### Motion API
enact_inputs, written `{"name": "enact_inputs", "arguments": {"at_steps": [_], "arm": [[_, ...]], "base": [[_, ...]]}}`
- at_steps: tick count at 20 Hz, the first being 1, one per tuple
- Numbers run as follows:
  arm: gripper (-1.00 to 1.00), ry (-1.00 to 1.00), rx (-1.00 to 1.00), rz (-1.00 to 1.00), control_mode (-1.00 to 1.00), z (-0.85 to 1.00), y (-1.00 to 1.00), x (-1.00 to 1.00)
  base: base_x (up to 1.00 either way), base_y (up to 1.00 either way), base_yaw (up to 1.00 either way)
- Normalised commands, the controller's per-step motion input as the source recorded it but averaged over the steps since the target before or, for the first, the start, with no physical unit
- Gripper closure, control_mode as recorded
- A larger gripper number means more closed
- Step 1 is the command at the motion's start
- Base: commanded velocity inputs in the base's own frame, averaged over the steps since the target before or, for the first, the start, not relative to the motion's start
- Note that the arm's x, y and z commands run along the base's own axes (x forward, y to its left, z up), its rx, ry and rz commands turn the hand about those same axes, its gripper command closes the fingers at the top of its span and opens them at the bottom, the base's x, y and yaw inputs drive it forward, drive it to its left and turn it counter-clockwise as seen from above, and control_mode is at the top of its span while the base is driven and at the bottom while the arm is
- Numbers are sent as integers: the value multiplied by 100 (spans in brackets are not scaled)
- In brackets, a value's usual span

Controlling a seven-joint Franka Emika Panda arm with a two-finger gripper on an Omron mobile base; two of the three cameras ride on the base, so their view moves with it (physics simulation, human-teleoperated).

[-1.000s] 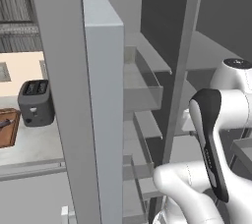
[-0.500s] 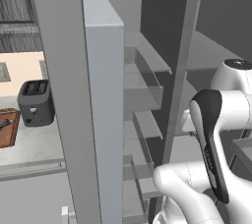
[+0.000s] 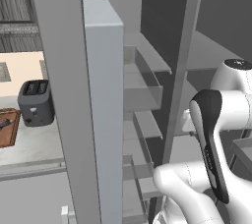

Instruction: Retrieve a lemon from the fridge and place it on the cutting board with the fish.

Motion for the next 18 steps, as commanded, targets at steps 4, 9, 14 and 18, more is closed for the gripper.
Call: {"name": "enact_inputs", "arguments": {"at_steps": [4, 9, 14, 18], "arm": [[-100, 0, 0, 0, 100, 0, 0, 0], [-100, 0, 0, 0, 100, 0, 0, 0], [-100, 0, 0, 0, 100, 0, 0, 0], [-100, 0, 0, 0, 100, 0, 0, 0]], "base": [[47, -2, 4], [58, 0, 3], [54, 0, 3], [37, 0, 2]]}}
